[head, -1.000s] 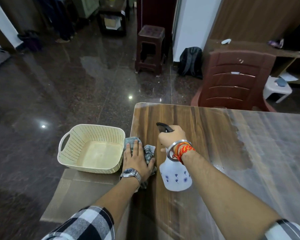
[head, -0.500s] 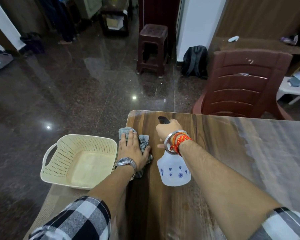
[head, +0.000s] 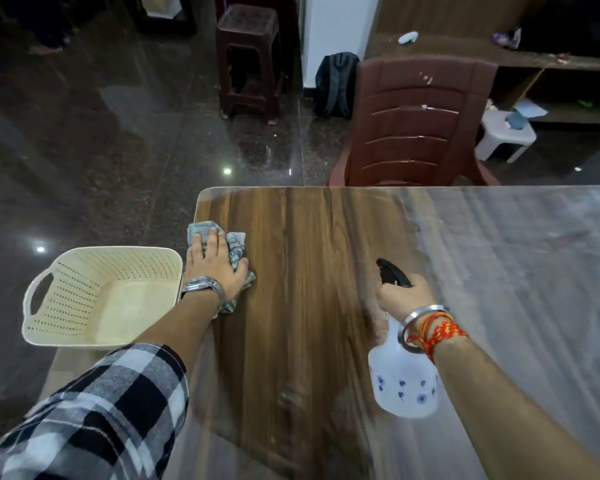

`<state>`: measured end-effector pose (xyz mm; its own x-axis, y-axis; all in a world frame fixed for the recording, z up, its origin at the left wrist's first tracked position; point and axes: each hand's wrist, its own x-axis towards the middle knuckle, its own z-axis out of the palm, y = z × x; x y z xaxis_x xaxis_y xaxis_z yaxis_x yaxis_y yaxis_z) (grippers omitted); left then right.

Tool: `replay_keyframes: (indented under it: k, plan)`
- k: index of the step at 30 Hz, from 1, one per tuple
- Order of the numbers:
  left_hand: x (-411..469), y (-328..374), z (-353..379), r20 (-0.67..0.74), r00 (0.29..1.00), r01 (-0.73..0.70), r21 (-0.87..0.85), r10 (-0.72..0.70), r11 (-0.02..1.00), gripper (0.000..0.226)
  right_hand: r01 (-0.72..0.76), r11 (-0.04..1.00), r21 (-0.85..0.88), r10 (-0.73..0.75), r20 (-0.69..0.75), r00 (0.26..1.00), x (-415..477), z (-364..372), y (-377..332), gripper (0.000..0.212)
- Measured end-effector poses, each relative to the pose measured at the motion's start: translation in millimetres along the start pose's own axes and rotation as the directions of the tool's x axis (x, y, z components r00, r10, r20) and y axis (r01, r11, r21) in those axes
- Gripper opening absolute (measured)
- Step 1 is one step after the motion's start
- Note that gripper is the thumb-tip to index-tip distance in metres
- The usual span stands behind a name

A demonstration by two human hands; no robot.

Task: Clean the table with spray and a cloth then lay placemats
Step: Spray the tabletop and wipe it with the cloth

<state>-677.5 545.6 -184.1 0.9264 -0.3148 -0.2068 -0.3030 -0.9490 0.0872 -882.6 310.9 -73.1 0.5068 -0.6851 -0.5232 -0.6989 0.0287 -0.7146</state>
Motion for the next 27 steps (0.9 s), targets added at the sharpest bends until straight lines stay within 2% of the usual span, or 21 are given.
replay_keyframes:
  k: [2, 7, 10, 14, 18, 21, 24, 27]
  plan:
    - [-20, 6, 4, 0.002, 1.0, -0.023, -0.015, 0.023, 1.0, 0.08, -0.031, 1.0, -0.004, 0.031, -0.009, 0.999, -13, -7, 17, 0.029]
    - [-76, 12, 13, 0.028, 0.997, -0.077, -0.045, 0.078, 0.996, 0.08, -0.03, 1.0, 0.003, 0.03, -0.087, 0.996, -51, -10, 38, 0.008]
    - [-114, 8, 20, 0.038, 0.996, -0.08, -0.054, 0.082, 0.995, 0.085, 0.01, 0.998, -0.06, -0.011, -0.011, 1.0, -75, -12, 46, 0.022]
    - [-166, 2, 29, 0.033, 0.998, -0.046, -0.088, 0.049, 0.995, 0.087, 0.049, 0.993, -0.106, -0.032, 0.159, 0.987, -101, -14, 62, 0.01]
    - [-216, -3, 40, 0.026, 1.0, 0.01, -0.119, -0.007, 0.993, 0.088, -0.031, 0.999, -0.042, 0.038, 0.18, 0.983, -124, -6, 82, 0.011]
    - [-249, -7, 49, 0.034, 0.998, 0.049, -0.141, -0.045, 0.989, 0.09, -0.101, 0.995, 0.019, 0.096, 0.181, 0.979, -140, -4, 97, 0.025]
    - [-284, -10, 55, 0.047, 0.998, 0.059, -0.151, -0.053, 0.987, 0.096, 0.012, 1.0, -0.01, -0.01, 0.171, 0.985, -164, -13, 110, 0.013]
    - [-308, -12, 58, 0.059, 0.997, 0.06, -0.139, -0.052, 0.988, 0.099, 0.051, 0.988, -0.145, -0.011, 0.261, 0.965, -185, -18, 122, 0.025]
